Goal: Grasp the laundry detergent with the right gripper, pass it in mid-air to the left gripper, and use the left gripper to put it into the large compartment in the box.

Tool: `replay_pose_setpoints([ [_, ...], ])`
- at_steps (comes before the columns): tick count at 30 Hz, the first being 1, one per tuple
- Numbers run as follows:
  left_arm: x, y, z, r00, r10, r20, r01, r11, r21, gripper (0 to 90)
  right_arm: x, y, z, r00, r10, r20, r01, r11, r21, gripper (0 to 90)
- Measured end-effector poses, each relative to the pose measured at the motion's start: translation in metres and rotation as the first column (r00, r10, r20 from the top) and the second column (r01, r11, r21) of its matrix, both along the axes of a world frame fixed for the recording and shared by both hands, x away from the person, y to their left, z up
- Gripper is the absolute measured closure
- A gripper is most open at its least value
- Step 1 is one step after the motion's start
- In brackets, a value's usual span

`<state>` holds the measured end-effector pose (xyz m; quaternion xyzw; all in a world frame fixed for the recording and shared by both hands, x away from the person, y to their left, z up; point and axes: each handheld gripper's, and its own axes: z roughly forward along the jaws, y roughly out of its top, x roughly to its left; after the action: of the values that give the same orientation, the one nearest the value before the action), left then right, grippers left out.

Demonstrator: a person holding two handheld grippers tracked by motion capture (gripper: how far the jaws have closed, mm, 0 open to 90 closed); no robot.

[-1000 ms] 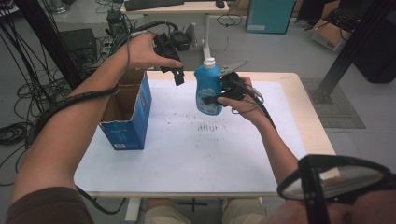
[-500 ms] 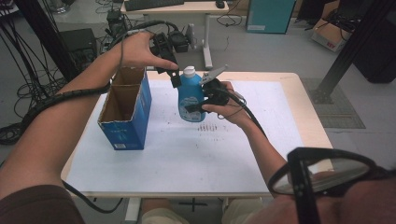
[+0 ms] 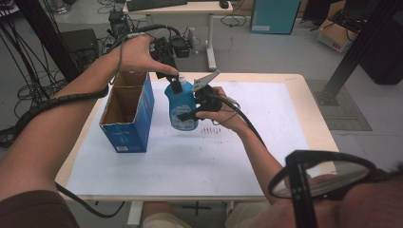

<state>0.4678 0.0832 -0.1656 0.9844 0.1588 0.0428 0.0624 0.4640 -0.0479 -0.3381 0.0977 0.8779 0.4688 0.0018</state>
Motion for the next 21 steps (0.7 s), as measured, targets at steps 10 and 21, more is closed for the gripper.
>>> replay_pose_setpoints([
  [10,0.0008,-0.0068,-0.0044,0.9992,-0.039,-0.006,0.039,0.9992,0.007,4.4,0.0001,0.0032,-0.0006,0.9996,0.029,0.005,-0.029,0.9996,0.004,43.9],
  [21,0.0026,-0.0095,-0.0107,0.9954,-0.089,-0.035,0.09,0.9955,0.031,4.4,0.001,0.0037,0.0082,0.9984,0.048,0.031,-0.049,0.9985,0.024,43.7],
])
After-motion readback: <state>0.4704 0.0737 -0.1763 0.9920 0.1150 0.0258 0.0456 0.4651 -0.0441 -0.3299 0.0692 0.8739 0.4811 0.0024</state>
